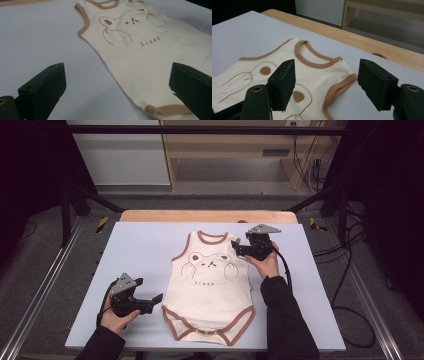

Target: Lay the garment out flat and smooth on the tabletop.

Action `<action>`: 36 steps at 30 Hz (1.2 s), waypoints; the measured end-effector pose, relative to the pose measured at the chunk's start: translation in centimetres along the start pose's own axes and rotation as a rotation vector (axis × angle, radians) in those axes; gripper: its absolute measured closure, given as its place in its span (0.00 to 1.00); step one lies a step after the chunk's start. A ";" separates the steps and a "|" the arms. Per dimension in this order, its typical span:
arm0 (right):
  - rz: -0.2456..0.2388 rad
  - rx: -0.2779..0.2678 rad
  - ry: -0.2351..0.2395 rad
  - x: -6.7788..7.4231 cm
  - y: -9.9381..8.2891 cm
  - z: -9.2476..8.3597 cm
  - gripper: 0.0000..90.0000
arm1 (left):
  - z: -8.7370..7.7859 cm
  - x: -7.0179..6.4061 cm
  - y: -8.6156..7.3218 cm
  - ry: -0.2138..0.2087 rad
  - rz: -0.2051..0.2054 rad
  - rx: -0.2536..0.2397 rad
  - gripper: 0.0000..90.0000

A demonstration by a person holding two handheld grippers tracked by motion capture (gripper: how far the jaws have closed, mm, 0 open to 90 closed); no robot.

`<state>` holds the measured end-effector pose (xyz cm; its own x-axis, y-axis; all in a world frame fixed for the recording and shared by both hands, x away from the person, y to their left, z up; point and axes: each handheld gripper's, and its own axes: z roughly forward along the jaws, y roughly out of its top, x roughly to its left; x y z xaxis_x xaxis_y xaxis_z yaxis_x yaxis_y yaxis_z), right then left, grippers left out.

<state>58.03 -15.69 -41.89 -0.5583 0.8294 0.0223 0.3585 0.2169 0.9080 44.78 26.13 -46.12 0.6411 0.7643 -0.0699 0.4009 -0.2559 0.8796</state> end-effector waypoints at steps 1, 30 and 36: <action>0.002 -0.010 0.016 0.3 -0.3 -0.6 0.28 | 0.0 0.0 0.0 0.001 0.004 0.001 0.01; 0.094 -0.023 0.197 0.6 -10.7 -11.3 0.00 | -0.3 -0.1 -0.5 -0.009 0.010 -0.004 0.00; 0.105 -0.020 0.169 -0.6 -11.9 -12.2 0.01 | -0.5 0.1 -0.6 -0.005 0.007 -0.006 0.00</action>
<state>45.00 -25.00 -47.60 -0.6373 0.7480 0.1854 0.4070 0.1224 0.9052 44.32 26.64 -46.44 0.6471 0.7596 -0.0661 0.3927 -0.2578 0.8828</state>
